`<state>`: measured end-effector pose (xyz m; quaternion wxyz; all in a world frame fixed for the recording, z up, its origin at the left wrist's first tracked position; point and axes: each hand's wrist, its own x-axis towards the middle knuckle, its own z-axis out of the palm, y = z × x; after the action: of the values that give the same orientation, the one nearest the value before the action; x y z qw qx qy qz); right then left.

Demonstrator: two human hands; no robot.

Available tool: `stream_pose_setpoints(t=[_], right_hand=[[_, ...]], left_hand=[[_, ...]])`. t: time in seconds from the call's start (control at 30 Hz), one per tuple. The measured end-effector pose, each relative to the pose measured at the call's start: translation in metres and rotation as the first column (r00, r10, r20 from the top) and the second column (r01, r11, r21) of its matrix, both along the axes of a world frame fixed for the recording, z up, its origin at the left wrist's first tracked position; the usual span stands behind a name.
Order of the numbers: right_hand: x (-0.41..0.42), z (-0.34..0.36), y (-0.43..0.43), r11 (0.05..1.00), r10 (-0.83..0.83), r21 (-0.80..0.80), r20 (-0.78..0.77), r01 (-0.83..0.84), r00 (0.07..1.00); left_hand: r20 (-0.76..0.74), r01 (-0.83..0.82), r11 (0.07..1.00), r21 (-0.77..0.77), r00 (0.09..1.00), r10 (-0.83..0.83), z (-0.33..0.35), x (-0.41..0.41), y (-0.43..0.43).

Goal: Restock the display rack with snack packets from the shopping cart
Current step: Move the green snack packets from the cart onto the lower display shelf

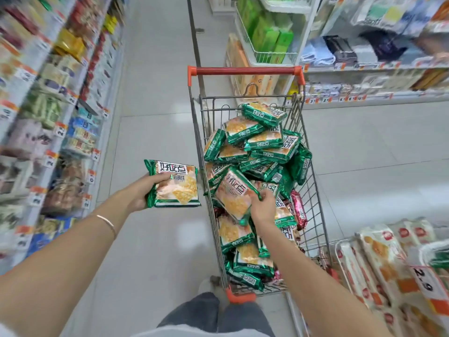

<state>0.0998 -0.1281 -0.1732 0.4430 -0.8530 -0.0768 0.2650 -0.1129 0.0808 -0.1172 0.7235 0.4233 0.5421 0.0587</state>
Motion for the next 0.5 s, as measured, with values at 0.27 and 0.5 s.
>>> stream_pose_setpoints(t=[0.27, 0.5], right_hand=[[0.057, 0.073, -0.060, 0.977, 0.063, 0.194, 0.144, -0.091, 0.988], [0.085, 0.066, -0.115, 0.960, -0.266, 0.052, -0.122, 0.274, 0.956]], left_hand=[[-0.071, 0.338, 0.941, -0.015, 0.938, -0.339, 0.020, 0.098, -0.050], [-0.182, 0.671, 0.731, 0.123, 0.740, -0.648, 0.066, 0.183, -0.157]])
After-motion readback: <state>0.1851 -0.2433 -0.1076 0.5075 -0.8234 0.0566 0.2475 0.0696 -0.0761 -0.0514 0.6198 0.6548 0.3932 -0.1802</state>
